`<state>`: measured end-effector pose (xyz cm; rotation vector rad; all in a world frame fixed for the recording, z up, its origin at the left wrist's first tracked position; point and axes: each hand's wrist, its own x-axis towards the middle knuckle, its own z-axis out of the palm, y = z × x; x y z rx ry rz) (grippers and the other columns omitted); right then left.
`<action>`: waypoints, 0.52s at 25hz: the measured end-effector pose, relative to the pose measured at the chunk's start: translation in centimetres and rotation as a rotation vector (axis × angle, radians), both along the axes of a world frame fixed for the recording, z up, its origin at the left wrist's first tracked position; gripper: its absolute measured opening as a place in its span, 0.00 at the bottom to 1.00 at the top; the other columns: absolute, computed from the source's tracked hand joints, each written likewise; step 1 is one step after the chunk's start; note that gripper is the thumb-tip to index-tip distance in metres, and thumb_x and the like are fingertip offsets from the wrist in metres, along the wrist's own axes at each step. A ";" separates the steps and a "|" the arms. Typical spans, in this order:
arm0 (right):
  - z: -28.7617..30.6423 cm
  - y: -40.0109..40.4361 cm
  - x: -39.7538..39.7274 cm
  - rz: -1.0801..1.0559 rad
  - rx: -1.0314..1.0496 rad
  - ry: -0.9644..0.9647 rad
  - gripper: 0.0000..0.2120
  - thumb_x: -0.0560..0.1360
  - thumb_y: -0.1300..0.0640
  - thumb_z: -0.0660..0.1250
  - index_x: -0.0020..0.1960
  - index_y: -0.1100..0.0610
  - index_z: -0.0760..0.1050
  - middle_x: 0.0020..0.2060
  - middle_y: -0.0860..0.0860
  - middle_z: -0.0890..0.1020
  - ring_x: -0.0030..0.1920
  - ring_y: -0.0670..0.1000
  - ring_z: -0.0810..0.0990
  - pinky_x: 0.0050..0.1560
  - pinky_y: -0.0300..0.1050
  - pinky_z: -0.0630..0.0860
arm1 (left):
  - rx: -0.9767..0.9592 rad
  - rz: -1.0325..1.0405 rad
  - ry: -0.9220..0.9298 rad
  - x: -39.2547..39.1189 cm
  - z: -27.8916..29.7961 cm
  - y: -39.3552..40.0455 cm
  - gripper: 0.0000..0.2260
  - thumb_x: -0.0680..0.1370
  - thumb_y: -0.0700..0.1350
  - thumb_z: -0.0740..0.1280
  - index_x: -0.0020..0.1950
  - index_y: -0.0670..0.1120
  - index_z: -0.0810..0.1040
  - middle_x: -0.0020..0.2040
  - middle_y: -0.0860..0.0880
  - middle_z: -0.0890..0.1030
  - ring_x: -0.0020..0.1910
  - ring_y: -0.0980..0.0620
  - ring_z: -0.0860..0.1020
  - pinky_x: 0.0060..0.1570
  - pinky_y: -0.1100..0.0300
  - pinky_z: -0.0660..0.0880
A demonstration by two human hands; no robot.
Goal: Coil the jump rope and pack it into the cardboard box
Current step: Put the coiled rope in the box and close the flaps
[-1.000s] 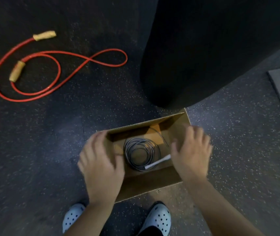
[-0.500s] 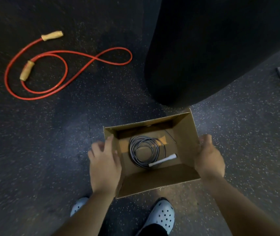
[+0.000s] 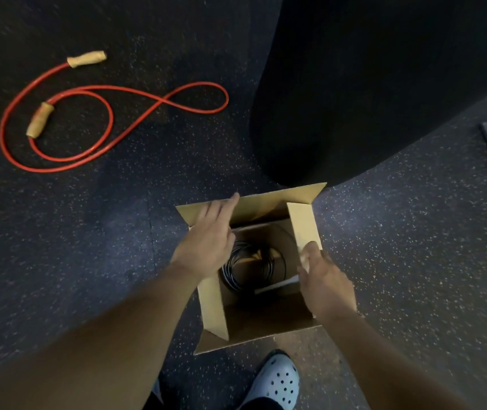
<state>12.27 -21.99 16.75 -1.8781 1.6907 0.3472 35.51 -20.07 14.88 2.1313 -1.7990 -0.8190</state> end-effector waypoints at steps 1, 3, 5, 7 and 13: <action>-0.6 0.0 0.4 0.030 0.032 -0.013 0.16 0.84 0.54 0.61 0.70 0.48 0.64 0.58 0.52 0.79 0.52 0.55 0.84 0.48 0.50 0.81 | 0.006 -0.084 0.034 -0.2 -0.6 0.4 0.33 0.81 0.38 0.61 0.83 0.51 0.50 0.77 0.50 0.60 0.75 0.50 0.60 0.65 0.51 0.75; -2.3 -0.2 0.7 0.096 0.151 -0.024 0.21 0.84 0.52 0.59 0.76 0.46 0.63 0.66 0.52 0.76 0.59 0.57 0.83 0.56 0.52 0.79 | 0.097 -0.232 0.002 -0.4 -1.9 1.1 0.43 0.77 0.29 0.63 0.83 0.53 0.46 0.82 0.54 0.42 0.81 0.49 0.45 0.58 0.56 0.79; -4.3 -0.7 0.4 0.158 0.315 -0.030 0.24 0.85 0.46 0.56 0.80 0.45 0.61 0.76 0.52 0.69 0.69 0.58 0.77 0.67 0.54 0.75 | 0.147 -0.357 -0.225 -0.2 -3.8 1.7 0.51 0.72 0.24 0.64 0.83 0.53 0.38 0.81 0.51 0.30 0.80 0.46 0.35 0.64 0.53 0.77; -6.0 -1.3 -0.3 0.231 0.438 0.009 0.29 0.84 0.38 0.52 0.83 0.44 0.55 0.82 0.52 0.59 0.78 0.60 0.65 0.75 0.58 0.66 | 0.046 -0.421 -0.529 0.1 -5.5 1.9 0.52 0.72 0.28 0.69 0.82 0.48 0.36 0.81 0.41 0.32 0.80 0.39 0.36 0.75 0.39 0.59; -4.7 -2.2 -0.3 0.361 0.584 0.072 0.48 0.69 0.18 0.49 0.82 0.36 0.41 0.85 0.52 0.46 0.84 0.59 0.50 0.79 0.64 0.54 | -0.055 -0.374 -0.850 -1.0 -6.1 0.6 0.58 0.70 0.46 0.78 0.82 0.47 0.35 0.80 0.35 0.35 0.77 0.26 0.39 0.73 0.30 0.50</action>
